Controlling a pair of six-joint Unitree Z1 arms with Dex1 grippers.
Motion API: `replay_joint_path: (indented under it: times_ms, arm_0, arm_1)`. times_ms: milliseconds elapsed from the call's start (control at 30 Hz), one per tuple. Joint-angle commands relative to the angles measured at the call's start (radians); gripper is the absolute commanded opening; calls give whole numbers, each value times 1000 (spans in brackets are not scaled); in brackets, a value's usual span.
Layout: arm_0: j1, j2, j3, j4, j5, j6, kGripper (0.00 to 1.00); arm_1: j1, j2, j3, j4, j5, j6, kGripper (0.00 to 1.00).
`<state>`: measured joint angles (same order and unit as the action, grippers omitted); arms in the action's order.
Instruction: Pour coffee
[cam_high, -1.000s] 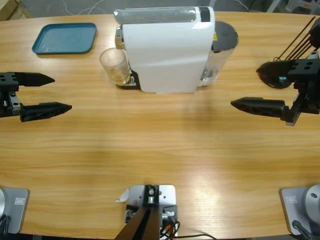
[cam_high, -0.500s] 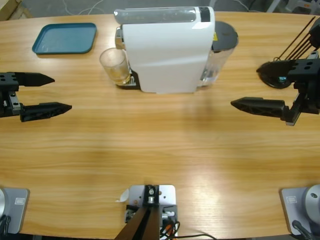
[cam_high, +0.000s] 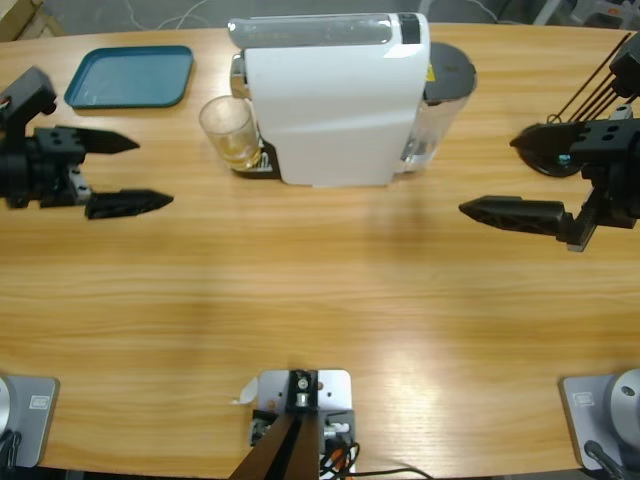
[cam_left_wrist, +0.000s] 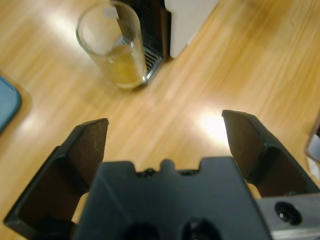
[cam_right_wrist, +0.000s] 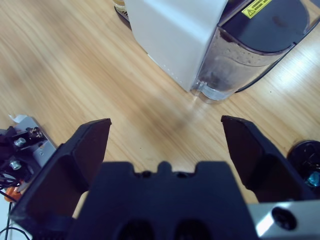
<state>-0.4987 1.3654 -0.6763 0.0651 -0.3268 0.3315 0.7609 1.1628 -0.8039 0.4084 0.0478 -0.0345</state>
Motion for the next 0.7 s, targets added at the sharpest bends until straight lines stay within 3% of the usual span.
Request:
replay_joint_path:
  times_ms: [33, 700]
  arm_0:
    - [11, 214, -110, -59, -41, 79, 1000]
    - [39, 402, -243, -102, -51, 100, 1000]
  arm_1:
    - [4, 51, 20, -11, 7, -8, 1000]
    - [-9, 82, 22, -17, 21, -8, 1000]
